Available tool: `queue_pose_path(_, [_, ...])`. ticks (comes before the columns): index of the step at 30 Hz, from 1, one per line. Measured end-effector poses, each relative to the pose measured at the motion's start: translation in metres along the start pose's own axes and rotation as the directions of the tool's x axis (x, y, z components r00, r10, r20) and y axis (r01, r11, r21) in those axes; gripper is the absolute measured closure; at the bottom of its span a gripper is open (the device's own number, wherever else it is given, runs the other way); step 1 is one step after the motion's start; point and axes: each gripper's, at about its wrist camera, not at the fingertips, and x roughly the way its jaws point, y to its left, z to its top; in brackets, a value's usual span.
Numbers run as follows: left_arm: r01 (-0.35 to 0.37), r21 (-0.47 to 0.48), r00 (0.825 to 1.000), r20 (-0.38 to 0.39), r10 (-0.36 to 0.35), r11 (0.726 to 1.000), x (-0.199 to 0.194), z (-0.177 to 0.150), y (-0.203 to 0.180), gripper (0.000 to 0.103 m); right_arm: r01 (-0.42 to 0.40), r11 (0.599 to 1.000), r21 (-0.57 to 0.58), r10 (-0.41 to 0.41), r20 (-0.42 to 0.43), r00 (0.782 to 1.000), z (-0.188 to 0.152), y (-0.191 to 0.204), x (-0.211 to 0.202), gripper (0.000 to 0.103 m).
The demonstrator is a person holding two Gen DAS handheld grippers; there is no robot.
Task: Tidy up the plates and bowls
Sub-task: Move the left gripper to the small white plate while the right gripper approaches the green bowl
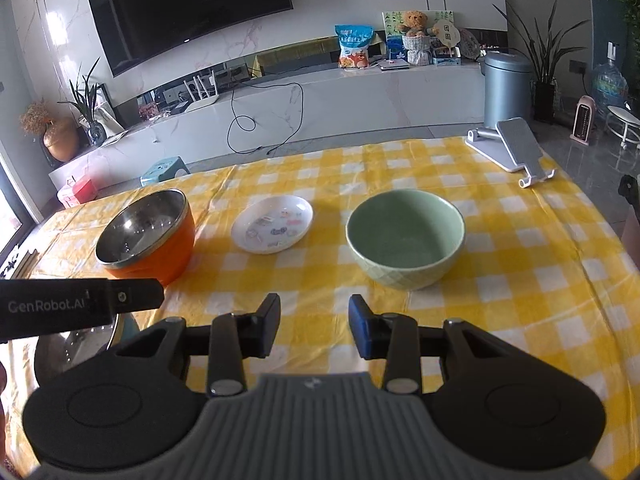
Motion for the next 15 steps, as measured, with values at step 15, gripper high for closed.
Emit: queue_pose_path(15, [-0.026,-0.092,0.99,-0.142,0.013,0.995,0.096,0.043,-0.006,0.062,-0.052,0.997,0.056,0.056,-0.065,0.996,0.022,-0.013,0.066,0.066])
